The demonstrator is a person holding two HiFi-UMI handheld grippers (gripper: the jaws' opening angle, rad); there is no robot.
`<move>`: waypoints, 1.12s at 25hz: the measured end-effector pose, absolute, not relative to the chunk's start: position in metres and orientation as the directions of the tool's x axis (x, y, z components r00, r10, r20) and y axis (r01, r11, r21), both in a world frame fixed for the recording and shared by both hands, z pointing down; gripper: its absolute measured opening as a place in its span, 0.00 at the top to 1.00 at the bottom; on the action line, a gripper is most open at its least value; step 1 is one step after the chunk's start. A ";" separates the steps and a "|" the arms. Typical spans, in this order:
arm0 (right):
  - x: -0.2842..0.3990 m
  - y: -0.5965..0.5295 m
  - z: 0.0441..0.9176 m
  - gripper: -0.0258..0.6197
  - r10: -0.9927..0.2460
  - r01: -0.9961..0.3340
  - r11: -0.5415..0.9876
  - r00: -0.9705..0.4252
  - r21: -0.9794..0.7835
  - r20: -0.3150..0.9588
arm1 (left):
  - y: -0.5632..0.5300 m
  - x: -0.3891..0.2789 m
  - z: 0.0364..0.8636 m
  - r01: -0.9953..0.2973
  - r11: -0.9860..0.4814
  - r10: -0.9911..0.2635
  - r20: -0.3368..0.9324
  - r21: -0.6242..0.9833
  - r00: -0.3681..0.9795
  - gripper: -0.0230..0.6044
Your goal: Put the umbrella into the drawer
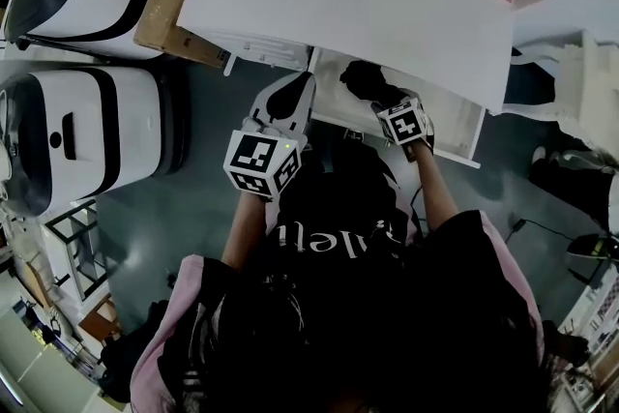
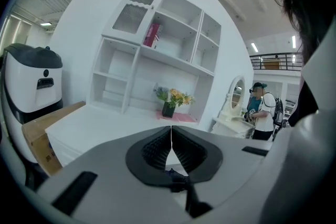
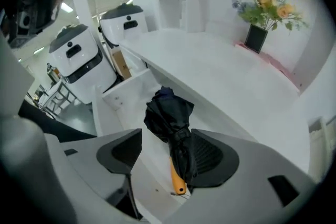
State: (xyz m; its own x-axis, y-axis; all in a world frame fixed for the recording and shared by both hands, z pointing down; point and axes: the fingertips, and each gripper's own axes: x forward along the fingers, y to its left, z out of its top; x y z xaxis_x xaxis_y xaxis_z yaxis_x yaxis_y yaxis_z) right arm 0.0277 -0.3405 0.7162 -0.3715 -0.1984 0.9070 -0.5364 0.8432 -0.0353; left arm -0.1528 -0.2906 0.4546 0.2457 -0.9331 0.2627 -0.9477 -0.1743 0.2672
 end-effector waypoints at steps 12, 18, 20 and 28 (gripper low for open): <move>0.000 -0.311 0.565 0.52 -0.500 -0.733 0.622 -0.642 -0.276 0.580 | -0.260 -0.147 0.445 -0.902 -0.333 -0.892 0.218 0.274 0.396 0.94; -0.006 -0.278 0.483 0.52 -0.642 -0.752 0.571 -0.659 -0.330 0.391 | -0.235 -0.137 0.433 -0.852 -0.445 -0.845 0.186 0.278 0.502 0.94; -0.009 -0.263 0.459 0.52 -0.679 -0.757 0.558 -0.652 -0.340 0.336 | -0.224 -0.135 0.427 -0.834 -0.478 -0.828 0.175 0.277 0.533 0.94; -0.006 -0.206 0.416 0.52 -0.764 -0.771 0.503 -0.608 -0.390 0.216 | -0.188 -0.118 0.429 -0.766 -0.563 -0.762 0.162 0.309 0.626 0.94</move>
State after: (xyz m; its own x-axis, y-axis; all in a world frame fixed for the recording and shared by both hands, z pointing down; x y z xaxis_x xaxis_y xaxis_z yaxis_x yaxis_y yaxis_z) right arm -0.0055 -0.2060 0.4158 -0.6076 -0.7643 0.2160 -0.7713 0.5029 -0.3902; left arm -0.1178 -0.1878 0.4295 0.6263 -0.7624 0.1625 -0.7661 -0.5634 0.3093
